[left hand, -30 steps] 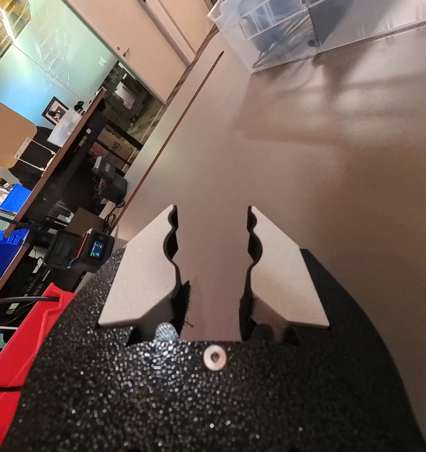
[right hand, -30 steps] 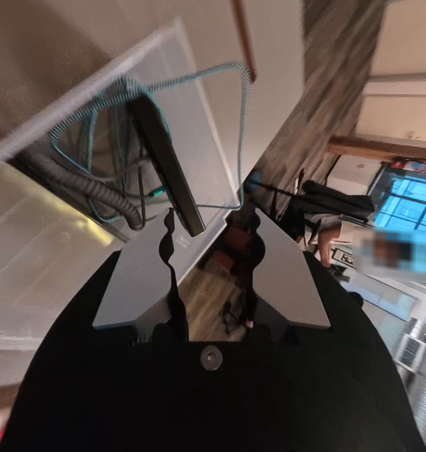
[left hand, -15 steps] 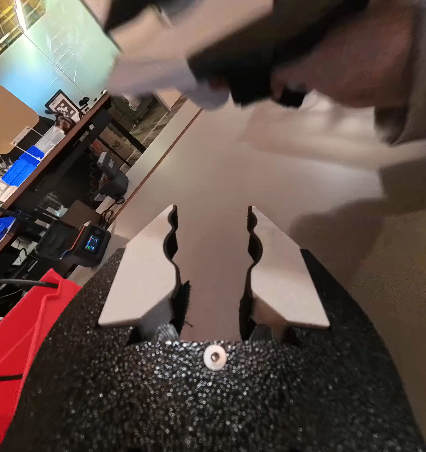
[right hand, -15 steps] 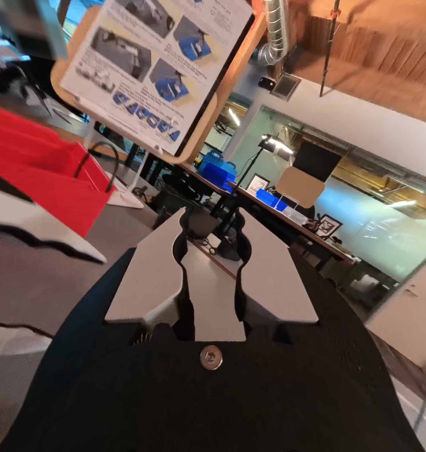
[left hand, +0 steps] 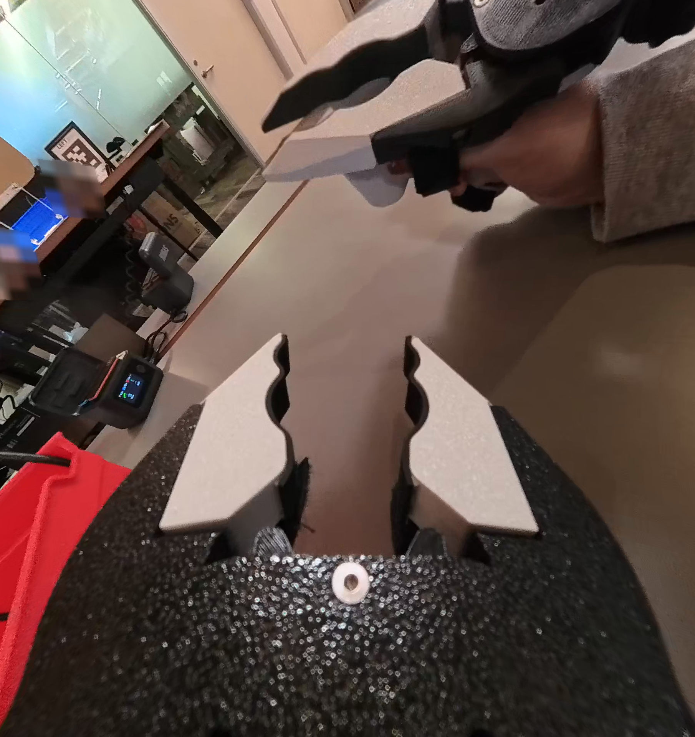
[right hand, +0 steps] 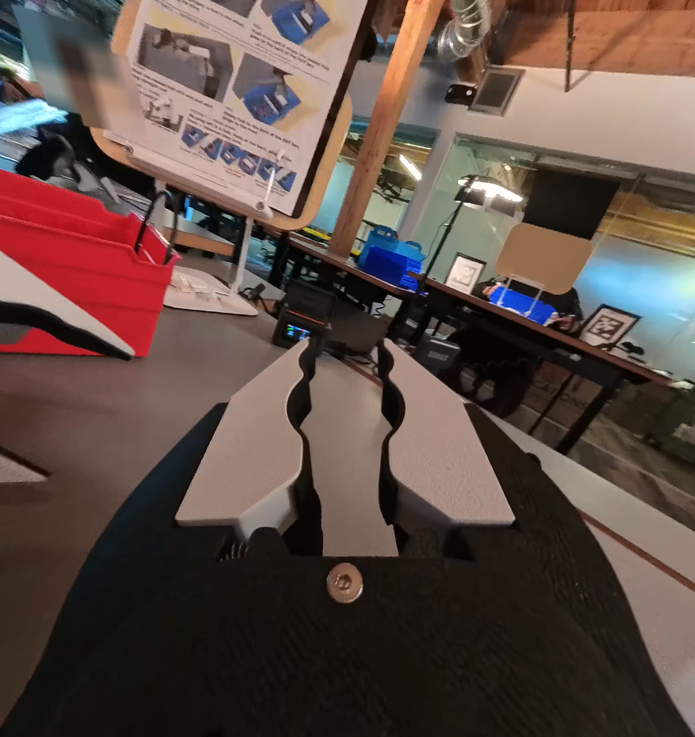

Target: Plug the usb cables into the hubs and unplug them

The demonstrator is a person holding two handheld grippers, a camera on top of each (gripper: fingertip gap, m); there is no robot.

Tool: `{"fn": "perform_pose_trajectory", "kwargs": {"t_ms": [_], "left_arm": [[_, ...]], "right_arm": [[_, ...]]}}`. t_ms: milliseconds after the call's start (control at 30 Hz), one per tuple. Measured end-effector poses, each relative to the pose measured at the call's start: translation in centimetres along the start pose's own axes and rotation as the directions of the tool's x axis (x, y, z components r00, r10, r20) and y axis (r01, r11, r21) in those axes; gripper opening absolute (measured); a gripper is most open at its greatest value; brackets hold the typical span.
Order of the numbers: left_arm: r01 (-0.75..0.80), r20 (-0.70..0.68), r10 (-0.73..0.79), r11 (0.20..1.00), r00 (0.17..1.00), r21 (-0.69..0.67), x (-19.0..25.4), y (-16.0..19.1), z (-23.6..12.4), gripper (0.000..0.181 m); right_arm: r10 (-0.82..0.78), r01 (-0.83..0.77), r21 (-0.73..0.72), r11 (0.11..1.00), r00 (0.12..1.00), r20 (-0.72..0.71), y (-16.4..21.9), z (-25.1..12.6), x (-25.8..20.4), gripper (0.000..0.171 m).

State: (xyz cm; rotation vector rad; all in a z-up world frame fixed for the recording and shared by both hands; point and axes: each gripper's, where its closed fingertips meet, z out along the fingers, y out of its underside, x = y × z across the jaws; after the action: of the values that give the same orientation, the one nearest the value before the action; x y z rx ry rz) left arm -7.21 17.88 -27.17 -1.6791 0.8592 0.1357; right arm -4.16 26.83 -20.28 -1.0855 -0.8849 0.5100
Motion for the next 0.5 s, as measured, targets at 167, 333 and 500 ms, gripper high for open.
{"fn": "perform_pose_trajectory", "kwargs": {"t_ms": [167, 333, 500], "left_arm": [[0.000, -0.022, -0.001, 1.000, 1.000, -0.018, 0.4, 0.3, 0.3, 0.056], [-0.029, -0.031, 0.028, 0.999, 0.999, -0.034, 0.6, 0.6, 0.5, 0.056], [-0.075, -0.022, 0.074, 0.996, 0.997, -0.049, 0.6, 0.9, 0.6, 0.056]], "right_arm": [[0.051, -0.051, -0.020, 0.999, 0.998, 0.039, 0.6, 0.4, -0.5, 0.028], [0.082, -0.080, -0.051, 0.995, 0.996, 0.028, 1.5, 0.6, 0.0, 0.026], [0.135, -0.135, -0.043, 0.990, 0.991, 0.006, 1.6, 0.5, 0.8, 0.026]]}}
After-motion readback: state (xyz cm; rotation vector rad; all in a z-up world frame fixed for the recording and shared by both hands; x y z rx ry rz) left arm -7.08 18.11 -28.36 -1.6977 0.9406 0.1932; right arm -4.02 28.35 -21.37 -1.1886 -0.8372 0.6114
